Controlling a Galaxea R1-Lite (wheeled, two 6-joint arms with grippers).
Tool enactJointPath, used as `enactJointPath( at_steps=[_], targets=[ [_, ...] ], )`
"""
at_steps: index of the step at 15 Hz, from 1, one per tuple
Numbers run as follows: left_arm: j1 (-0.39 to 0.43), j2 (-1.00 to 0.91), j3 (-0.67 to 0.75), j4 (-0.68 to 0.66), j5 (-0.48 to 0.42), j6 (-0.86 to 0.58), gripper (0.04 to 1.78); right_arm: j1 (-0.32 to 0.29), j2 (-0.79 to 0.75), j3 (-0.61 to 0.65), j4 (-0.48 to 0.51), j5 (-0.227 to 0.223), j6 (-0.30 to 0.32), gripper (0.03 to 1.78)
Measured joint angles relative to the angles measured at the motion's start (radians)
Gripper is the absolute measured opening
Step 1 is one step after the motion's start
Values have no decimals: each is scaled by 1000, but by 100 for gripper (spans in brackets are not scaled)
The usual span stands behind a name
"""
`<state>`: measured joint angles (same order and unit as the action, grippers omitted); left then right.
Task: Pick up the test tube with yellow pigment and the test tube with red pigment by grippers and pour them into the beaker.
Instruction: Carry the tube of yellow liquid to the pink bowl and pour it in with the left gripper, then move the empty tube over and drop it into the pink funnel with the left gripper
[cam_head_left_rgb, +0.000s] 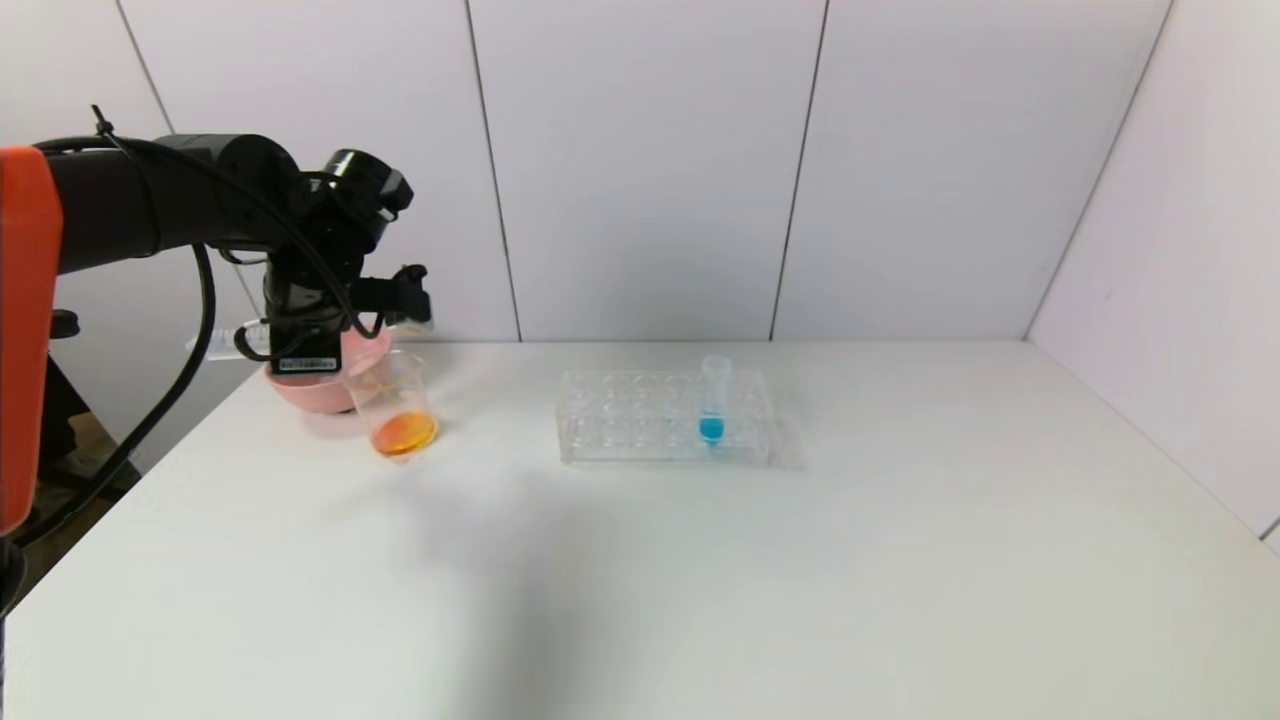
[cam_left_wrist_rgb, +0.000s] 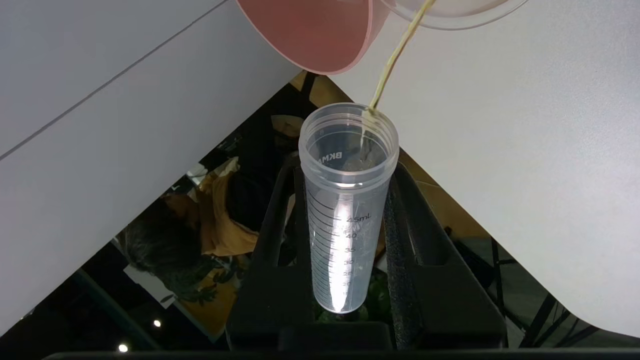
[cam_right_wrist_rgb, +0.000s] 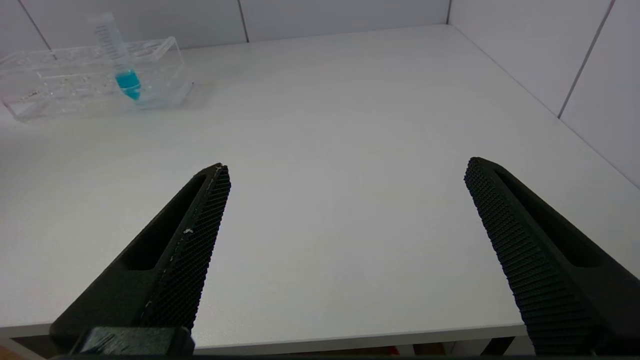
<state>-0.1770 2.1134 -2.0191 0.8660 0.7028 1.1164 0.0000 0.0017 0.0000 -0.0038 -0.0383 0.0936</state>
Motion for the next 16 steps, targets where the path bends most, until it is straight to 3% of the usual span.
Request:
enactJointPath(
  at_steps=[6, 9, 13, 16],
  targets=[
    [-16, -7, 0, -40, -23, -10, 43, 0, 0, 0, 0, 0, 0, 171],
    [21, -19, -1, -145, -193, -65, 43, 0, 0, 0, 0, 0, 0, 171],
    [119, -21, 23, -373, -498, -379, 43, 0, 0, 0, 0, 0, 0, 171],
    [145, -41, 72, -508, -551, -702, 43, 0, 0, 0, 0, 0, 0, 171]
  ],
)
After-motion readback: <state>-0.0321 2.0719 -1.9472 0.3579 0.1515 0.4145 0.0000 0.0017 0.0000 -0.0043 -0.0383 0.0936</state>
